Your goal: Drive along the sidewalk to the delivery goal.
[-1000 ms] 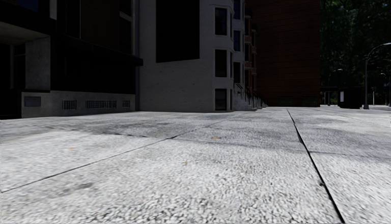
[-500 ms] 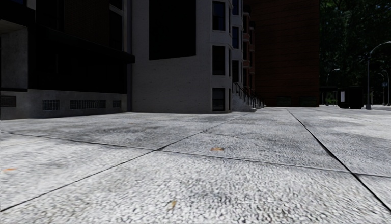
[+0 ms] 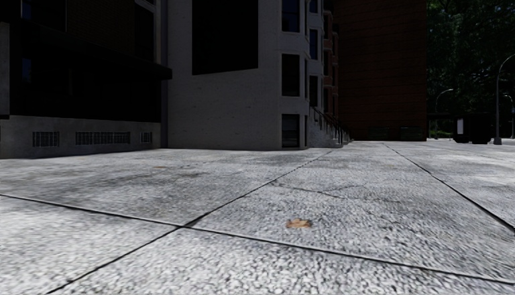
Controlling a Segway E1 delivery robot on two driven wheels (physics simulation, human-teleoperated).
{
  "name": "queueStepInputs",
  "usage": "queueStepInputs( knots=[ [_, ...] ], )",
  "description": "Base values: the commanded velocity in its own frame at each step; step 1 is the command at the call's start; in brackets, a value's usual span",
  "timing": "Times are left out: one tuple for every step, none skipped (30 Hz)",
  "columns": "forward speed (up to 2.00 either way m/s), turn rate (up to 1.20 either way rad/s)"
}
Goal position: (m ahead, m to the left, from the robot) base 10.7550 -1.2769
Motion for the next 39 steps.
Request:
queueStepInputs(
  knots=[
    [2.00,0.00],
    [2.00,0.00],
    [2.00,0.00],
    [2.00,0.00],
    [2.00,0.00],
    [2.00,0.00],
    [2.00,0.00],
    [2.00,0.00],
    [2.00,0.00],
    [2.00,0.00],
    [2.00,0.00],
    [2.00,0.00],
    [2.00,0.00],
    [2.00,0.00],
    [2.00,0.00],
    [2.00,0.00],
    [2.00,0.00],
    [2.00,0.00],
    [2.00,0.00],
    [2.00,0.00],
    [2.00,0.00],
    [2.00,0.00],
    [2.00,0.00],
    [2.00,0.00],
    [2.00,0.00],
    [2.00,0.00],
    [2.00,0.00],
    [2.00,0.00],
    [2.00,0.00],
    [2.00,0.00],
    [2.00,0.00],
    [2.00,0.00],
    [2.00,0.00],
    [2.00,0.00],
    [2.00,0.00],
    [2.00,0.00],
    [2.00,0.00],
    [2.00,0.00],
    [2.00,0.00]
  ],
)
